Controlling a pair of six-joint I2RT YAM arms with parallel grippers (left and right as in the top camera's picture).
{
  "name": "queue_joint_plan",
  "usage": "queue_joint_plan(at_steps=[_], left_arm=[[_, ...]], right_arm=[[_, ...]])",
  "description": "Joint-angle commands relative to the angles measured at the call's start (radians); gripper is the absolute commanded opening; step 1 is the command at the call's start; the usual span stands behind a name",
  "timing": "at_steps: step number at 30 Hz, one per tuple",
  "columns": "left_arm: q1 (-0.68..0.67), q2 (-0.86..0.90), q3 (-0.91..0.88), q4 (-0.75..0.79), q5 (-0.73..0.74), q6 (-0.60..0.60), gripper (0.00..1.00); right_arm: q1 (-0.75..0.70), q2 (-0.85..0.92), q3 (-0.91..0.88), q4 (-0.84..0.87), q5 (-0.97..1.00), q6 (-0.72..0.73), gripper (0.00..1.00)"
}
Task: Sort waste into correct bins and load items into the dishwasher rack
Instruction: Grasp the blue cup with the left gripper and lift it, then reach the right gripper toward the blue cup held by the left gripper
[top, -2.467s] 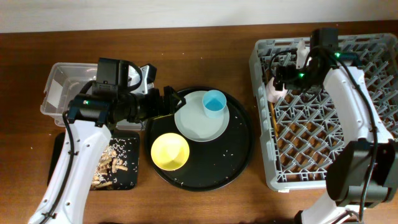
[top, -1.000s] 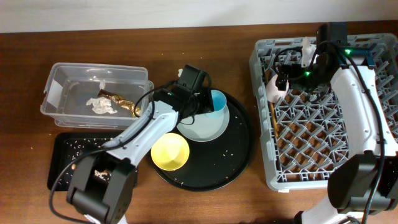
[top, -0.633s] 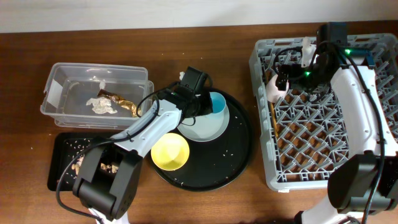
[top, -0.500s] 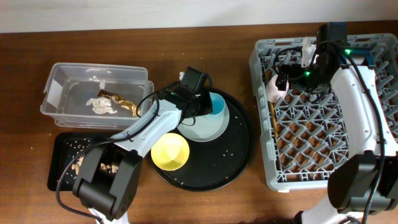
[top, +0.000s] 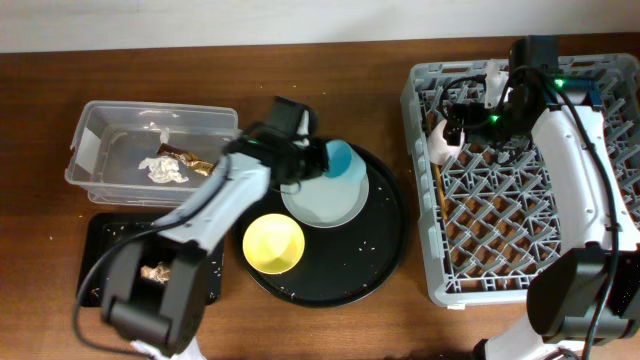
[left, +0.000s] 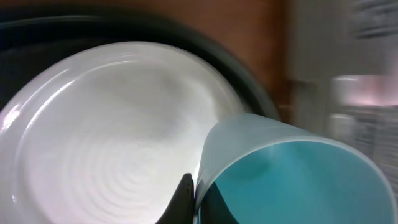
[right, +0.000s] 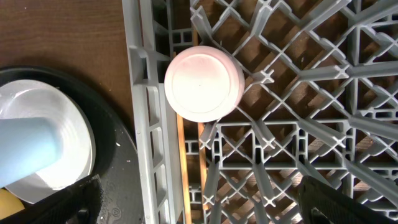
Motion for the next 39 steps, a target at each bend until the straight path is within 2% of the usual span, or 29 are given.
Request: queue_joint_plan(at_steps=[1, 5, 7, 9, 13, 16, 18, 23, 28, 32, 36, 39], left_arm=[[0.150, -0.132, 0.013, 0.006, 0.559, 0.101, 0.00], [0.331, -0.151, 0.013, 0.018, 1.024, 0.168, 0.01], [0.389, -0.150, 0.013, 0.018, 1.127, 0.203, 0.00], [0.418, -0.150, 0.013, 0.018, 1.167, 0.207, 0.00], [0.429, -0.151, 0.013, 0.019, 1.191, 0.207, 0.00], [0.429, -0.151, 0.013, 0.019, 1.191, 0.207, 0.01], [0.429, -0.151, 0.013, 0.019, 1.191, 0.207, 0.00], [0.429, -0.151, 0.013, 0.019, 1.191, 0.206, 0.01], [0.426, -0.151, 0.013, 0.019, 1.191, 0.206, 0.00], [0.410, -0.151, 0.013, 0.019, 1.191, 0.207, 0.01], [0.387, -0.151, 0.013, 0.018, 1.191, 0.206, 0.00], [0.347, -0.161, 0.013, 0.018, 1.191, 0.206, 0.01]], right_arm=[[0.002, -0.016, 0.017, 0.000, -0.006, -0.003, 0.98], [0.002, -0.016, 0.017, 0.000, -0.006, -0.003, 0.98], [0.002, -0.016, 0.017, 0.000, -0.006, -0.003, 0.98], [0.002, -0.016, 0.017, 0.000, -0.006, -0.003, 0.98], [0.002, -0.016, 0.017, 0.072, -0.011, -0.002, 0.98], [0.002, -0.017, 0.019, 0.062, -0.103, -0.002, 0.98], [0.001, -0.023, 0.041, 0.013, -0.279, -0.034, 0.98], [0.001, -0.053, 0.087, -0.119, -0.883, -0.399, 0.99], [0.001, -0.106, 0.088, -0.197, -1.185, -0.573, 1.00], [0.013, -0.122, 0.088, -0.307, -1.270, -0.685, 0.96], [0.052, -0.125, 0.088, -0.487, -1.264, -0.890, 0.96], [0.102, -0.124, 0.088, -0.539, -1.218, -0.962, 0.96]])
